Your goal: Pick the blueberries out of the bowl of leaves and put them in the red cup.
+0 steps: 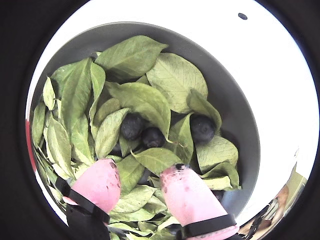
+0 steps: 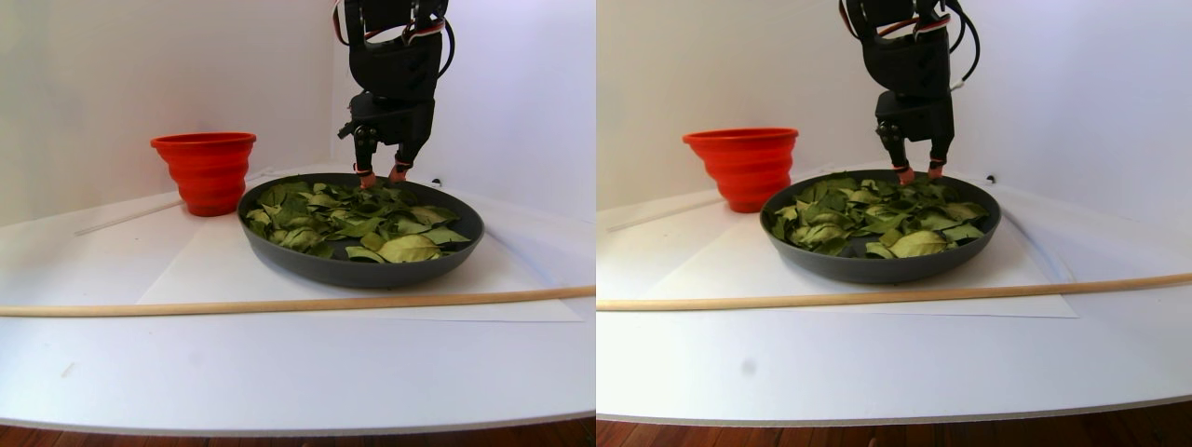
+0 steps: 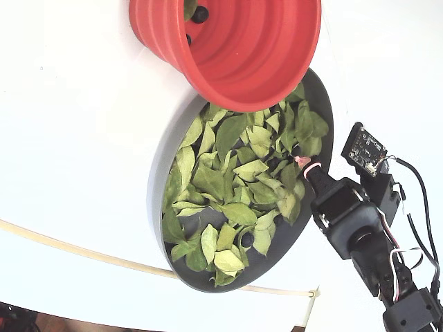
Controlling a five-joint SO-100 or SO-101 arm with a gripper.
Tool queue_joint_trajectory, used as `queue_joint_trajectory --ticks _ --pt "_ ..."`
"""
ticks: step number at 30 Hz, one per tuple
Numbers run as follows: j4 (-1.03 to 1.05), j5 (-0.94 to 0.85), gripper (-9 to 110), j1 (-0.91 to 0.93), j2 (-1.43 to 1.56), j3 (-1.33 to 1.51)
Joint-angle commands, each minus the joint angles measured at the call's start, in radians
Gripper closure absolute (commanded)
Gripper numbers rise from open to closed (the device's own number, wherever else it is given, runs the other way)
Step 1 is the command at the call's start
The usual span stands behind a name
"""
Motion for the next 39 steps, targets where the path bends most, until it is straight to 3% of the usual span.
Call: queue_joint_trajectory --ticks 1,39 --pt "-0.025 0.017 87 0.026 0.017 -0.071" --pt "-0.028 0.017 86 -0.012 -0.156 -0.25"
